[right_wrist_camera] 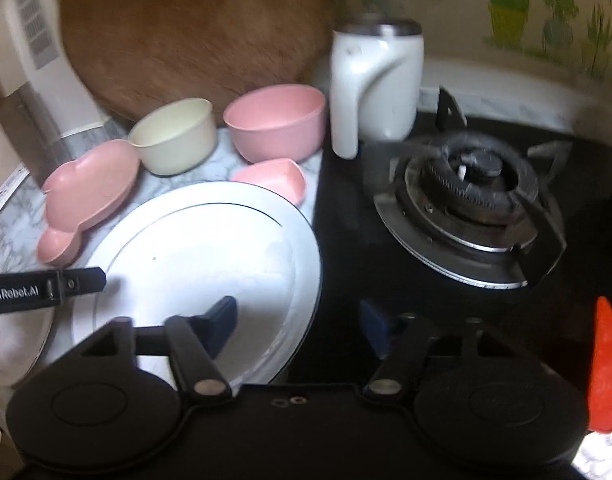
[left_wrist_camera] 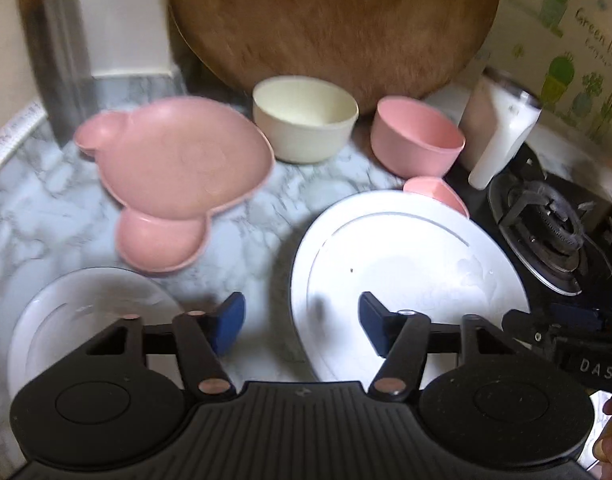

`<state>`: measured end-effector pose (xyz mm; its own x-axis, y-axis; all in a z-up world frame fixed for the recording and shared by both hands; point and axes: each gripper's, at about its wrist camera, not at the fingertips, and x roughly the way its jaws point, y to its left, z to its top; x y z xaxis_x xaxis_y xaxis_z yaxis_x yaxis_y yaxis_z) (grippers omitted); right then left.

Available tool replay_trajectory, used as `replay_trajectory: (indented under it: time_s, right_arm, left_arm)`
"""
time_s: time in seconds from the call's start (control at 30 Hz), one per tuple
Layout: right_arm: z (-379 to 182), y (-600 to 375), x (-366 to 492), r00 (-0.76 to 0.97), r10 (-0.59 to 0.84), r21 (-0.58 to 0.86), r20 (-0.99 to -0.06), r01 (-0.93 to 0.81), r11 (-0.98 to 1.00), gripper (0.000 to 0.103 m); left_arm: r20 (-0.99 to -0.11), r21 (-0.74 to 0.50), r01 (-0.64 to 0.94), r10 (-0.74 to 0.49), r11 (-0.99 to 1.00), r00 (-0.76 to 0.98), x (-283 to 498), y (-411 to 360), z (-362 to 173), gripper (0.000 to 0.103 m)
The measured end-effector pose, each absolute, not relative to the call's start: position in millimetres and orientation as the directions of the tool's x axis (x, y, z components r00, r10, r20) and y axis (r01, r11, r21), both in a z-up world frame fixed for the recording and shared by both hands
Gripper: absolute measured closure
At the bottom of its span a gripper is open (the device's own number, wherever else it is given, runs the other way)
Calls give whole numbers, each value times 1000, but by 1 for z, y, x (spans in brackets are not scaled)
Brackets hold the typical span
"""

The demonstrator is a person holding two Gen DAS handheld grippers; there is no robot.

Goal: Organize plates and bowls

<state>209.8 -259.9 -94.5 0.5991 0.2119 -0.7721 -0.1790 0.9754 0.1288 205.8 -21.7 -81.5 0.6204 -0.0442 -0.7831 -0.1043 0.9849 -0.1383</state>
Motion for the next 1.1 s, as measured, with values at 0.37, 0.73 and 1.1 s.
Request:
replay_trajectory:
  time_s: [0.37, 0.73, 1.1]
  right_arm:
    - [-104, -267, 230, 534, 252, 214, -807, -133, 968, 85]
    - [-106, -271, 232, 534, 258, 237, -805, -109, 965, 92]
    - [-104, -271, 218, 518, 271, 232, -811, -139, 963, 92]
  left_arm:
    - [-815, -135, -97, -55, 986, 578, 226, -22, -99, 72]
    - [-816, -188, -100, -99, 977, 570, 230, -14, -101, 87]
    - [-810, -200, -88, -114, 976, 575, 213, -11, -100, 89]
